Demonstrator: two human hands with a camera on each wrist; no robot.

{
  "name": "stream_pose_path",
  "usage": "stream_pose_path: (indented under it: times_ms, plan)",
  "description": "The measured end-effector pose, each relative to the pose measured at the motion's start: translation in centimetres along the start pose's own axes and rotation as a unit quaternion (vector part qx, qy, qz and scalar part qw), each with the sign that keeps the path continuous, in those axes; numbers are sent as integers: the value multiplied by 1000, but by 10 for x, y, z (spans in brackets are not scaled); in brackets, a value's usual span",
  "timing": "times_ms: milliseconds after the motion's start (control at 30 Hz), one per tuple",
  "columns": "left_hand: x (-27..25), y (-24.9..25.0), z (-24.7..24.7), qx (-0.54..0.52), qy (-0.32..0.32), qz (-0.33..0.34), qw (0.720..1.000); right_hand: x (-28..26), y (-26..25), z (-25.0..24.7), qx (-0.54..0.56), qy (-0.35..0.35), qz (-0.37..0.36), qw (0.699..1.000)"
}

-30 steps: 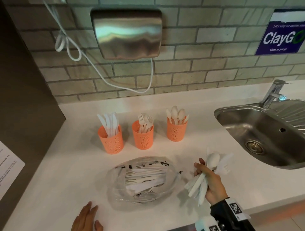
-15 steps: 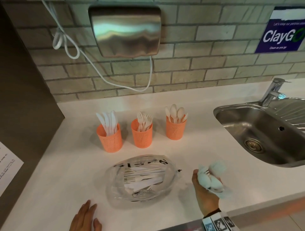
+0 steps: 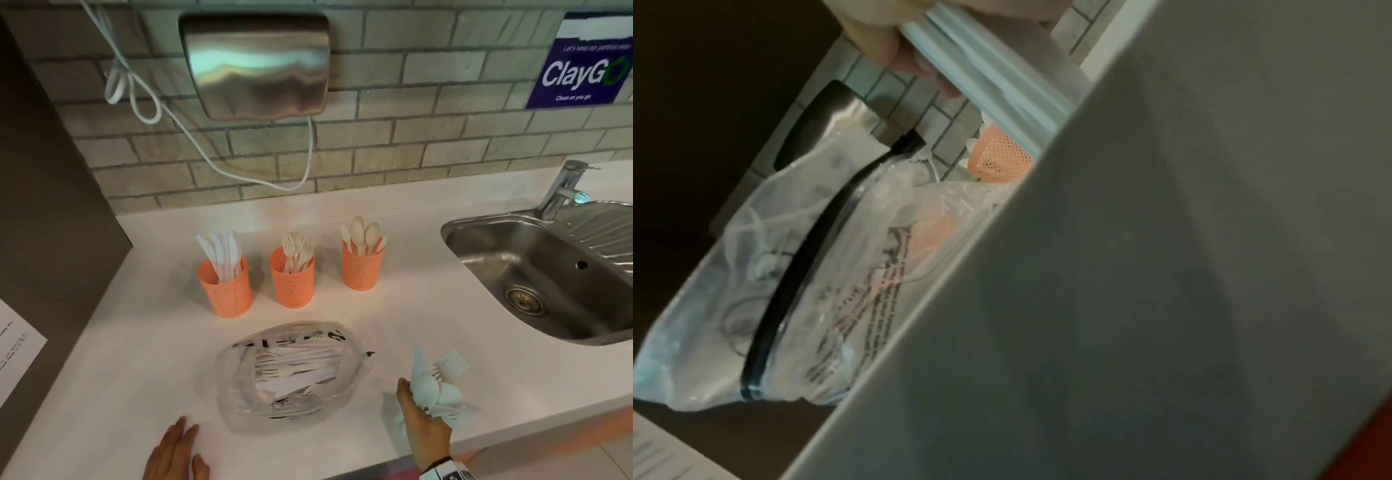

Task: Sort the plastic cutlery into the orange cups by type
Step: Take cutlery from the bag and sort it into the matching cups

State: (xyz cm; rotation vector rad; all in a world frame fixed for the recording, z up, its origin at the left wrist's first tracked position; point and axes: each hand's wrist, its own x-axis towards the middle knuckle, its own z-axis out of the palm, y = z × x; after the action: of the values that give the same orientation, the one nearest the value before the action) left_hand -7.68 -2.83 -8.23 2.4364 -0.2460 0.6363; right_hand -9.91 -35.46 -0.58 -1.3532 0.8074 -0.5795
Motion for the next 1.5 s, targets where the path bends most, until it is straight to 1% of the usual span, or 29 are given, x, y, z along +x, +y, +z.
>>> stream_pose_path:
  times_ms: [33,67,133,233,300,333,367,433,500,533,600,667,767,833,933,1033,1100,1167,1267,1300,1333,1367,1400,1467,1500]
  plan:
    - [4,3,-2,-7,-7,12,1000,2,-1,1,-11,-2,-7,1000]
    - [5,0,-1,3,11,28,1000,6,2,3,-14,-11,-4,1000]
    - [5,3,-3,-11,-35,8,999,8,-1,3,-18,-49,10,999]
    - [6,12,-13,-60,-96,-30,993,13,-12,10,-3,-77,-16,997]
    - [5,12,-18,-73,-120,-61,988,11,-28,15,5,-130,-19,991]
    - [5,13,-21,-83,-115,-73,987,8,-36,16,19,-167,-15,986]
    - [6,17,-24,-87,-87,-87,989,6,-44,17,43,-208,-3,977]
    - [19,31,-35,-115,-20,-120,986,-1,-60,21,88,-274,47,957]
    - [40,58,-48,-180,56,-147,971,-10,-73,27,105,-332,87,933]
    - [52,74,-54,-212,81,-141,964,-14,-78,31,109,-356,100,923]
    - [75,105,-66,-271,99,-131,948,-24,-85,40,108,-399,114,904]
    - [95,139,-74,-330,68,-125,933,-34,-89,49,102,-433,127,886]
    - [112,180,-70,-381,-26,-110,918,-48,-91,60,82,-468,146,868]
    - [116,192,-61,-381,-61,-122,914,-56,-91,65,63,-478,146,864]
    - [121,195,-52,-373,-72,-143,914,-63,-90,68,44,-482,150,862]
    - [129,190,-49,-398,-85,-183,895,-62,-87,68,36,-485,187,853]
    - [138,186,-53,-432,-64,-208,875,-60,-86,67,24,-489,204,848]
    - [149,182,-61,-469,-23,-223,854,-60,-84,66,10,-491,200,848]
    - [166,172,-77,-514,58,-230,824,-60,-79,68,-22,-477,157,865]
    - [170,169,-80,-520,77,-234,818,-60,-78,69,-35,-466,130,874]
    - [172,167,-82,-520,80,-238,817,-60,-77,70,-45,-455,98,884]
    - [172,168,-83,-509,67,-236,825,-60,-75,71,-53,-443,66,893]
    - [168,172,-82,-486,40,-224,843,-59,-74,72,-59,-429,36,900]
    - [152,180,-73,-428,-21,-175,886,-56,-69,76,-74,-407,-7,911]
    - [142,183,-68,-408,-47,-147,900,-55,-68,77,-82,-400,-21,913]
